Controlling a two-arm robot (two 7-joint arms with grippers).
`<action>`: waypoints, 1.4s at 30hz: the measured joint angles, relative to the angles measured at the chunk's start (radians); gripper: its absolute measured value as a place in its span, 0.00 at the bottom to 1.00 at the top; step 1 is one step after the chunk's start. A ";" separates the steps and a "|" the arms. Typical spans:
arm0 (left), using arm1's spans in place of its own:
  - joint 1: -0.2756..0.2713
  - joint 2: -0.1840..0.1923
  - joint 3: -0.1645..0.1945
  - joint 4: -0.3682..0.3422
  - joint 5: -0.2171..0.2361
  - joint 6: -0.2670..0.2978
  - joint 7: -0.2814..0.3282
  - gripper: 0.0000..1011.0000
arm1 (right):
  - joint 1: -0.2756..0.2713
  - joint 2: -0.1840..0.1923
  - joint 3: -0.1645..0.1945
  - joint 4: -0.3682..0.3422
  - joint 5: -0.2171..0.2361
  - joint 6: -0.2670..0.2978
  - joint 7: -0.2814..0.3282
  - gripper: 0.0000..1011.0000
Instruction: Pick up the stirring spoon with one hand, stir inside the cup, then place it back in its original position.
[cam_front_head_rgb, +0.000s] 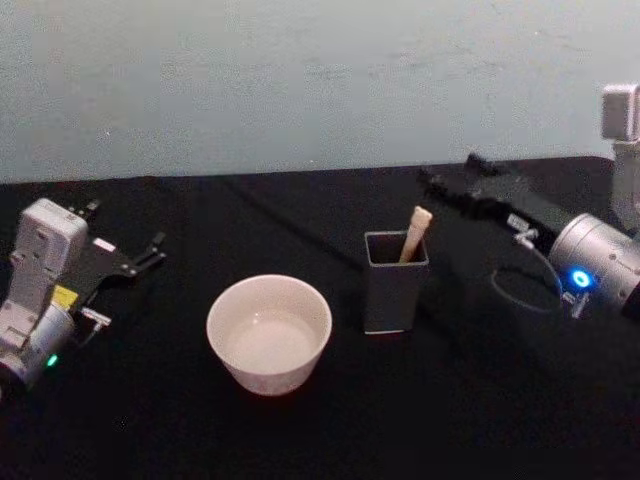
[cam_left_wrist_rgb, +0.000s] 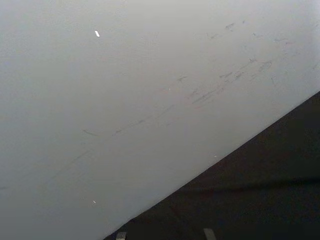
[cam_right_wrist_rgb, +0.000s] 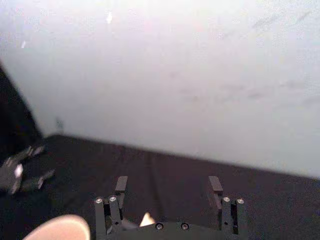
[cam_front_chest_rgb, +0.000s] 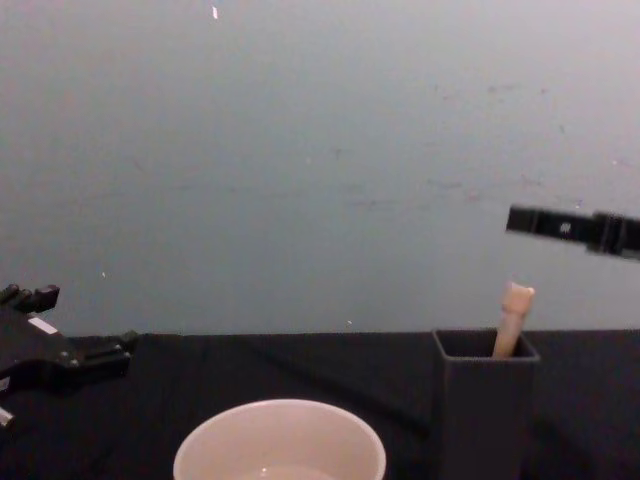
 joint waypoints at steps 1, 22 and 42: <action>0.000 0.000 0.000 0.000 0.000 0.000 0.000 0.99 | -0.003 -0.006 0.007 -0.005 0.000 -0.008 -0.014 0.99; 0.000 0.000 0.000 0.000 0.000 0.000 0.000 0.99 | -0.070 -0.087 -0.048 0.153 -0.371 -0.124 -0.325 0.99; 0.000 0.000 0.000 0.000 0.000 0.000 0.000 0.99 | -0.069 -0.098 -0.046 0.184 -0.394 -0.122 -0.324 0.99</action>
